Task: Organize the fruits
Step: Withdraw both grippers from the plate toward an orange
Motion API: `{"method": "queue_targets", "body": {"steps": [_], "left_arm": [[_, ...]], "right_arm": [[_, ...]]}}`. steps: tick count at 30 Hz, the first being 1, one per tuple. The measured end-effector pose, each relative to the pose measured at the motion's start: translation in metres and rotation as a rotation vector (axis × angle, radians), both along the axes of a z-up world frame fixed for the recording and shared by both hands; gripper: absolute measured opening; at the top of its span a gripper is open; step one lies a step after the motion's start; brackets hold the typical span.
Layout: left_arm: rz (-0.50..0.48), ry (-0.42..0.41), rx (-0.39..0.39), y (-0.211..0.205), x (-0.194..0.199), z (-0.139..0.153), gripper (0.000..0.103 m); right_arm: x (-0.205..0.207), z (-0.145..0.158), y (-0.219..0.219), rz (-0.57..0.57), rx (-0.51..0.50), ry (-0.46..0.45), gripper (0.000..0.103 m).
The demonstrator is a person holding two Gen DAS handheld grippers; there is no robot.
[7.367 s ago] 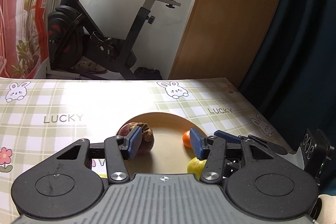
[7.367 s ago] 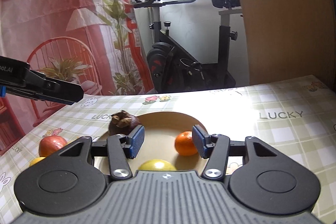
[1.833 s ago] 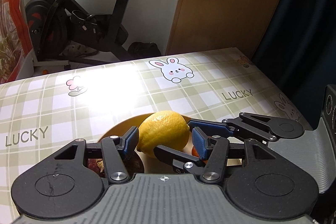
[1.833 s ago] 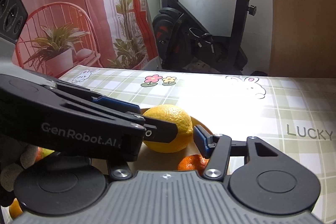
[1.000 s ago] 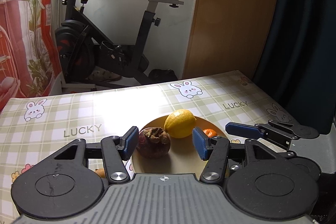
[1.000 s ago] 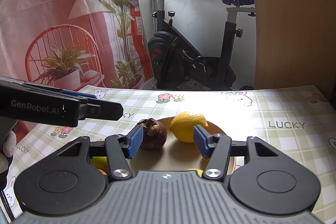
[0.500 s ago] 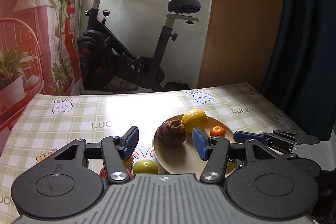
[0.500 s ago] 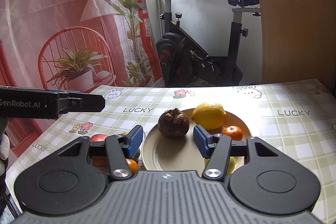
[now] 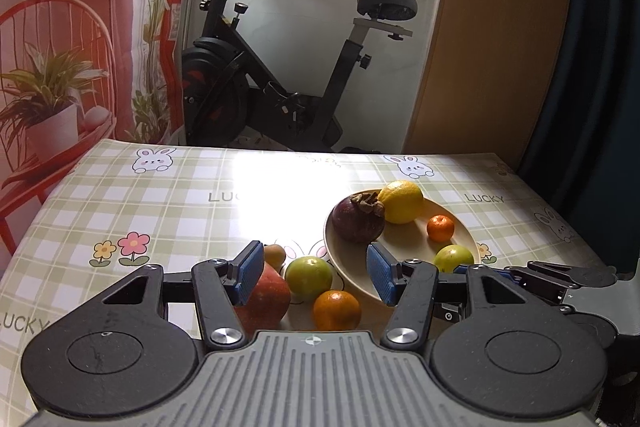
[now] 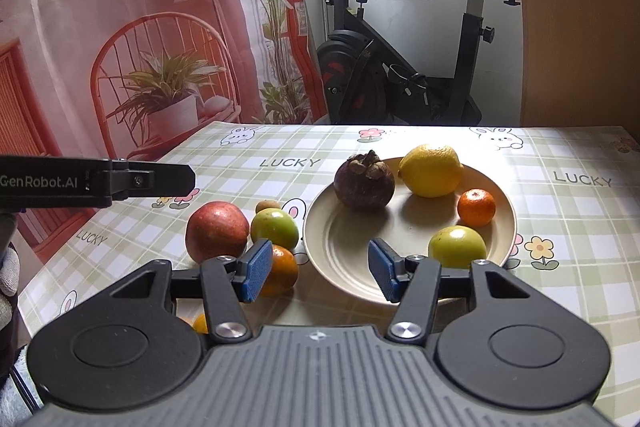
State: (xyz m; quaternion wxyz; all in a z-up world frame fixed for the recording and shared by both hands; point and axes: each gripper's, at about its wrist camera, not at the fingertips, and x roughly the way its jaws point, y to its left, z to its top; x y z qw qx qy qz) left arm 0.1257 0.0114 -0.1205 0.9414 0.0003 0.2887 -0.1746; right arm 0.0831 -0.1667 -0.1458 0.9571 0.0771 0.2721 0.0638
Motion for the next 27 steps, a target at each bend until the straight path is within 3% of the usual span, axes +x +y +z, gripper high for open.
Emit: {"method": "queue_targets", "body": {"steps": [10,27], "left_arm": [[0.049,0.001,-0.021,0.013,-0.004,-0.012,0.059],[0.055,0.088,-0.066,0.033,-0.002,-0.028,0.059]], "right_arm": [[-0.004,-0.014,0.007,0.02,-0.011,0.04,0.057],[-0.006,-0.028,0.027,0.13,-0.03,0.072,0.057]]}}
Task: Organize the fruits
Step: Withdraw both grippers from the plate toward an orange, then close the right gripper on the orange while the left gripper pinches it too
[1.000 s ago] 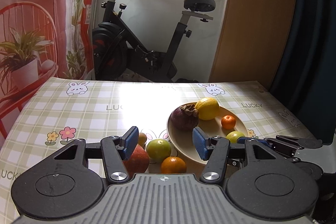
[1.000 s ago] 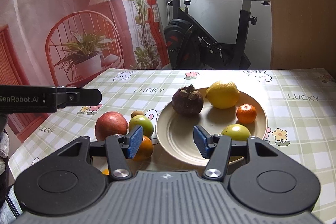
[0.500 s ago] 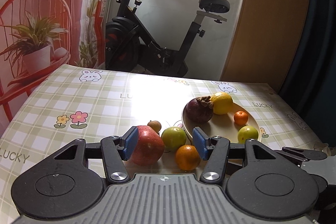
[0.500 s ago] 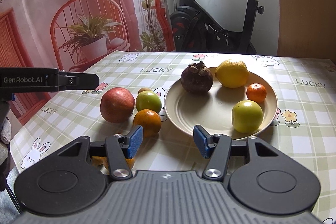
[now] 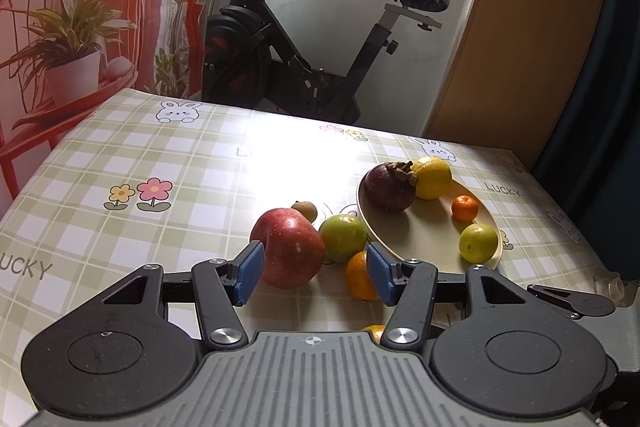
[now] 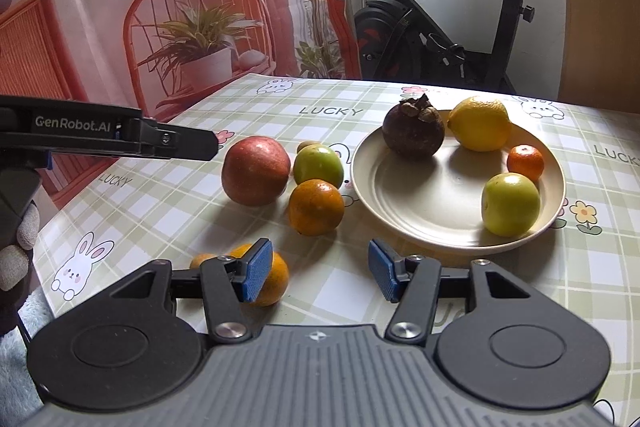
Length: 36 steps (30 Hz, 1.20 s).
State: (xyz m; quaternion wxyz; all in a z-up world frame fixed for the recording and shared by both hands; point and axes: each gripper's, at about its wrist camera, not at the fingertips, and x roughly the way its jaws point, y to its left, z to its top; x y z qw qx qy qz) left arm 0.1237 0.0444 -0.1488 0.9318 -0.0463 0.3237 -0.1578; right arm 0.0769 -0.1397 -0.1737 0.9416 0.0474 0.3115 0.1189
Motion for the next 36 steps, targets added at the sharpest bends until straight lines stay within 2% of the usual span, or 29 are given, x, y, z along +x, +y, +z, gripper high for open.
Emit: {"method": "queue_targets", "body": {"steps": [9,12,13,16,22,29,33,36], "left_arm": [[-0.05,0.072,-0.004,-0.006,0.002,-0.014,0.059],[-0.077,0.104,-0.013,-0.009,0.003,-0.021,0.059],[-0.09,0.116,-0.027,-0.009,0.003,-0.023,0.059],[-0.127,0.153,-0.053,-0.011,0.004,-0.03,0.059],[-0.189,0.204,-0.044,-0.026,0.004,-0.044,0.059],[-0.208,0.234,-0.038,-0.031,0.005,-0.054,0.058],[-0.23,0.248,-0.063,-0.034,0.007,-0.059,0.045],[-0.23,0.239,-0.052,-0.038,0.007,-0.059,0.045]], "right_arm": [[0.008,-0.015,0.028,0.134,-0.02,0.027,0.057],[0.011,-0.021,0.031,0.153,-0.018,0.043,0.05],[0.011,-0.022,0.031,0.155,-0.019,0.046,0.046],[0.01,-0.024,0.027,0.157,-0.007,0.043,0.046],[0.007,-0.024,0.02,0.142,0.004,0.038,0.046],[0.005,-0.024,0.019,0.137,0.009,0.034,0.046],[0.005,-0.025,0.019,0.136,0.004,0.038,0.047],[0.005,-0.025,0.018,0.129,0.005,0.047,0.047]]}}
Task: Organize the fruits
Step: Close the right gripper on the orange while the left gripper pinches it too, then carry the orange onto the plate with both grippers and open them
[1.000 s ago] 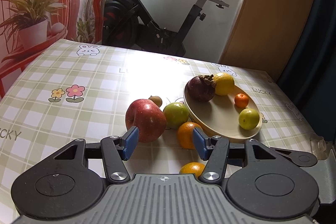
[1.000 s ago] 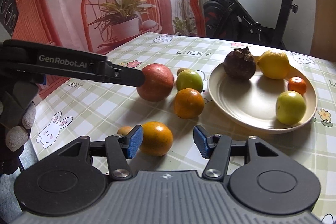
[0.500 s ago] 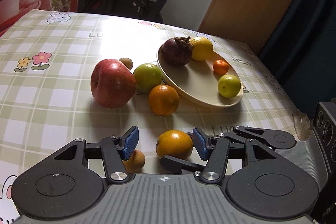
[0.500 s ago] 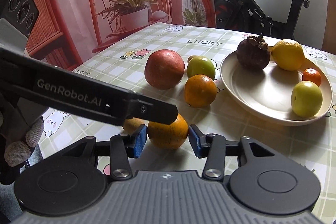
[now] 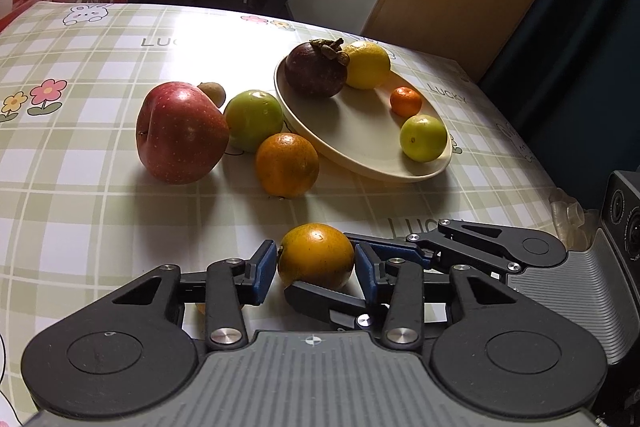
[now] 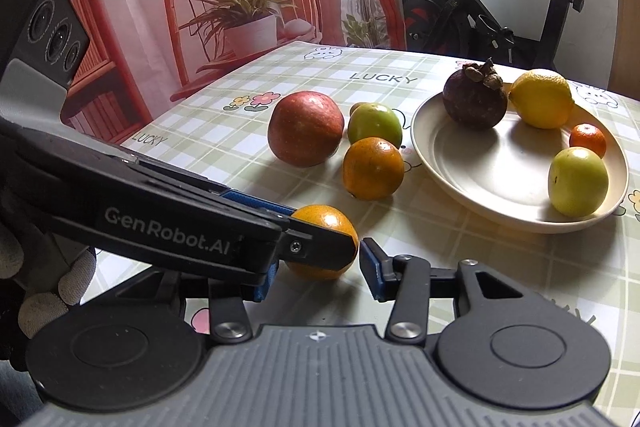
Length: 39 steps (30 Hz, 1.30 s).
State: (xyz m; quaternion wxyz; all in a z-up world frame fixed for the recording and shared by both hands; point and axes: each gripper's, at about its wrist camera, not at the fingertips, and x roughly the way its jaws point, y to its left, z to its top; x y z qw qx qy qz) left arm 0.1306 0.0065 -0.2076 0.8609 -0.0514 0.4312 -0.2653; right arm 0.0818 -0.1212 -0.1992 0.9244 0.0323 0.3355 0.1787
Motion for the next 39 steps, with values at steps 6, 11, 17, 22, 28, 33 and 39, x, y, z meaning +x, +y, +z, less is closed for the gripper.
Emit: {"method": "queue_targets", "body": {"steps": [6,11,17,22,28,33,39], "left_arm": [[0.002,-0.003,0.005,-0.003,0.0,0.0,0.045],[-0.002,-0.013,0.013,-0.003,-0.001,0.003,0.045],[-0.006,-0.047,0.014,-0.006,-0.001,0.015,0.045],[-0.008,-0.102,0.013,-0.011,0.004,0.035,0.045],[-0.006,-0.165,-0.001,-0.023,0.015,0.065,0.045],[-0.015,-0.226,-0.001,-0.035,0.025,0.089,0.045],[-0.032,-0.285,0.002,-0.05,0.038,0.111,0.045]], "right_arm": [[0.0,-0.001,-0.002,-0.003,0.02,0.006,0.046],[-0.003,0.002,-0.004,-0.012,0.024,-0.007,0.045],[-0.002,0.014,-0.009,-0.028,0.035,-0.031,0.045],[0.003,0.036,-0.015,-0.045,0.034,-0.076,0.045],[0.011,0.065,-0.022,-0.059,0.008,-0.144,0.045],[0.02,0.088,-0.034,-0.073,0.004,-0.194,0.045],[0.033,0.111,-0.048,-0.092,-0.006,-0.242,0.045]]}}
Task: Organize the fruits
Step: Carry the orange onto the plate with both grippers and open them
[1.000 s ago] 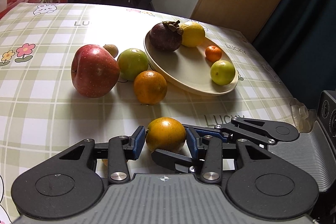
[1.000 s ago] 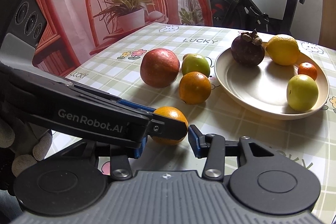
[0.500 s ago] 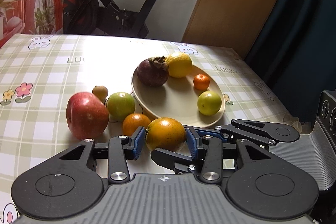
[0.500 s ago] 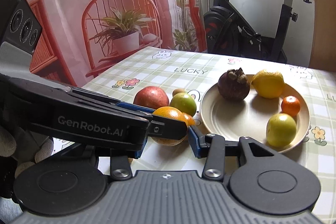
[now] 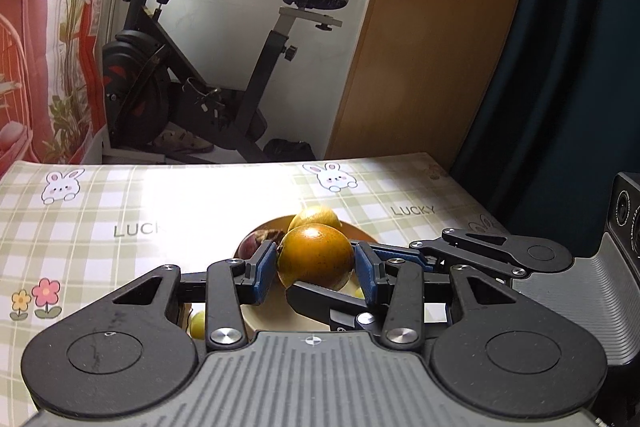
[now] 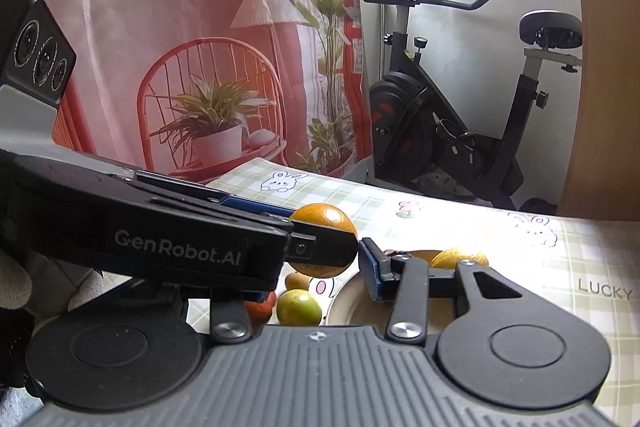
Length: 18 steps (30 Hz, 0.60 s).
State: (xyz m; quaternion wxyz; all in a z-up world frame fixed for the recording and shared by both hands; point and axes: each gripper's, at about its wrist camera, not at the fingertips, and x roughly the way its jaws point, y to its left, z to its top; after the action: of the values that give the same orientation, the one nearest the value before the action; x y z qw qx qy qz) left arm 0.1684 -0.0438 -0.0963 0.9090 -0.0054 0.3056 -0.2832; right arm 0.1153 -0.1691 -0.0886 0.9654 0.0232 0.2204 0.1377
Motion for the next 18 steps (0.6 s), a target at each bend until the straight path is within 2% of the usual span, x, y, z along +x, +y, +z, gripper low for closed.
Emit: {"method": "queue_targets", "body": {"steps": [8,18], "left_arm": [[-0.032,0.014,-0.011,-0.018,0.027,-0.002,0.045],[-0.069,0.107,-0.003,-0.048,0.068,-0.04,0.045]], "right_arm": [[0.02,0.0,-0.023,-0.023,-0.019,0.006,0.045],[0.049,-0.032,-0.061,-0.05,-0.008,0.096,0.045]]}}
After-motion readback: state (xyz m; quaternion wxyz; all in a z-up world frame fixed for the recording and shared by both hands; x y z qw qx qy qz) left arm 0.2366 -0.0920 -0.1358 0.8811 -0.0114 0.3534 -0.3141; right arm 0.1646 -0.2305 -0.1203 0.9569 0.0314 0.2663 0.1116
